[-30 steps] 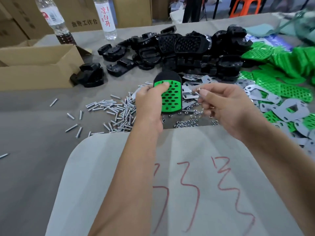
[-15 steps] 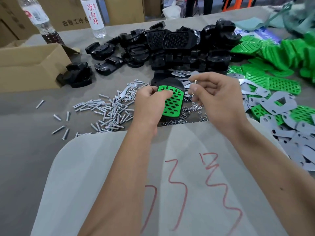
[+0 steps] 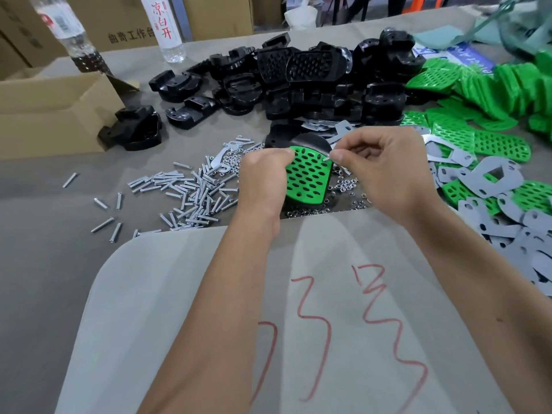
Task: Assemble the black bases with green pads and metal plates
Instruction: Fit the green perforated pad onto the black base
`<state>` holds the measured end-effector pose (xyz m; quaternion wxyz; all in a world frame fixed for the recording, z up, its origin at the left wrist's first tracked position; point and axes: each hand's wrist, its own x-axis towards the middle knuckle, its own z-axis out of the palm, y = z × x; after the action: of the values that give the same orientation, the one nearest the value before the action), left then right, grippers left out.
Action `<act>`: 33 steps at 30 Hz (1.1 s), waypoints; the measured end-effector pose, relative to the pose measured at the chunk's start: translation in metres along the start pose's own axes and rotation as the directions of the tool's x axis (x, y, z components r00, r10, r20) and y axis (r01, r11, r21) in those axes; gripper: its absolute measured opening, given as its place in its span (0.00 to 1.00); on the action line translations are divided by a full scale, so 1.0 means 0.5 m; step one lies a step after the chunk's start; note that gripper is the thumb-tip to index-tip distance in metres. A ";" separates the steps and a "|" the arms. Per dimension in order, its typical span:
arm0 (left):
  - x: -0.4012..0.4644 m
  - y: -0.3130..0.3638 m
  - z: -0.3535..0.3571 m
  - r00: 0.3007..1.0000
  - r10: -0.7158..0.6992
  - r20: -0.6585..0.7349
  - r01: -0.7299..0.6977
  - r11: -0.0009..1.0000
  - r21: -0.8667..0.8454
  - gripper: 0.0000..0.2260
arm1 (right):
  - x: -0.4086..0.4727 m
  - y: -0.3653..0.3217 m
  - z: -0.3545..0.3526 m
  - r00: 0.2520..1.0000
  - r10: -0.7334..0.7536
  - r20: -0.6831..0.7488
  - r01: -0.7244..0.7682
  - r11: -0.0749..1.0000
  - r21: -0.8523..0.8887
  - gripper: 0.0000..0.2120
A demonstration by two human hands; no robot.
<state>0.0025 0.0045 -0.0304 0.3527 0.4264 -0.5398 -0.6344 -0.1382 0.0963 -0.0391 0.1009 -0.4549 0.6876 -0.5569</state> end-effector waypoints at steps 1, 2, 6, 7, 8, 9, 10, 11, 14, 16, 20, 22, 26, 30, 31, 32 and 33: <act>-0.003 -0.001 0.003 0.999 0.042 0.007 -0.043 0.998 0.056 0.13 | 0.001 0.002 -0.002 1.000 -0.016 0.006 0.016 0.998 -0.055 0.06; -0.006 -0.002 0.006 0.995 0.098 0.016 -0.099 0.989 0.114 0.12 | 0.000 0.002 -0.001 0.999 -0.036 0.005 0.036 0.994 -0.107 0.06; -0.020 0.006 0.010 0.970 0.242 0.036 -0.245 0.952 0.181 0.12 | -0.001 0.004 0.007 0.996 -0.086 -0.004 0.084 0.986 -0.146 0.04; -0.022 0.006 0.010 0.966 0.255 0.036 -0.257 0.951 0.171 0.12 | -0.001 0.005 0.009 0.998 -0.069 -0.011 0.068 0.992 -0.103 0.05; -0.023 0.006 0.010 0.966 0.256 0.041 -0.259 0.955 0.146 0.12 | -0.001 0.007 0.009 0.999 -0.042 -0.026 0.041 0.999 -0.033 0.07; -0.025 0.007 0.011 0.967 0.250 0.043 -0.253 0.961 0.112 0.10 | -0.001 0.007 0.009 0.999 -0.009 -0.044 0.012 0.998 0.064 0.08; -0.027 0.008 0.012 0.970 0.237 0.045 -0.240 0.969 0.067 0.07 | -0.001 0.005 0.009 0.997 0.028 -0.066 -0.016 0.985 0.172 0.08; -0.029 0.009 0.013 0.974 0.220 0.049 -0.221 0.975 0.011 0.08 | -0.001 0.002 0.009 0.994 0.074 -0.082 -0.049 0.961 0.273 0.08; -0.032 0.012 0.016 0.980 0.152 0.128 -0.131 0.978 -0.160 0.08 | 0.001 -0.002 0.006 0.973 0.222 0.068 -0.228 0.853 0.470 0.11; -0.032 0.013 0.021 0.974 0.163 0.158 -0.127 0.968 -0.216 0.07 | 0.003 -0.001 0.003 0.952 0.230 0.203 -0.304 0.788 0.535 0.13; -0.007 0.012 0.005 0.941 0.337 0.004 -0.335 0.937 -0.097 0.11 | 0.015 0.004 -0.014 0.944 0.323 0.061 -0.276 0.677 0.682 0.09; 0.012 0.004 -0.022 0.888 0.460 0.016 -0.441 0.842 0.311 0.06 | 0.021 0.012 -0.030 0.907 0.420 -0.035 -0.249 0.599 0.761 0.09; 0.018 -0.019 -0.037 0.887 0.381 0.260 -0.430 0.476 0.767 0.05 | 0.028 0.022 -0.048 0.878 0.466 -0.105 -0.140 0.461 0.876 0.08; 0.011 -0.024 -0.022 0.849 0.403 0.342 -0.495 0.381 0.781 0.07 | 0.026 0.022 -0.048 0.869 0.472 -0.145 -0.136 0.510 0.849 0.10; 0.010 -0.024 -0.022 0.836 0.409 0.365 -0.523 0.391 0.758 0.06 | 0.025 0.023 -0.047 0.868 0.475 -0.145 -0.151 0.531 0.834 0.09; 0.009 -0.024 -0.020 0.828 0.403 0.390 -0.542 0.397 0.741 0.06 | 0.024 0.024 -0.046 0.868 0.476 -0.143 -0.170 0.554 0.815 0.09; 0.007 -0.024 -0.017 0.826 0.388 0.409 -0.550 0.391 0.738 0.06 | 0.023 0.023 -0.044 0.866 0.479 -0.144 -0.190 0.582 0.791 0.09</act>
<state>0.0090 0.0000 -0.0434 0.2238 0.3142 -0.8990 -0.2074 -0.1647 0.1021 -0.0370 0.2642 -0.1264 0.4733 -0.8308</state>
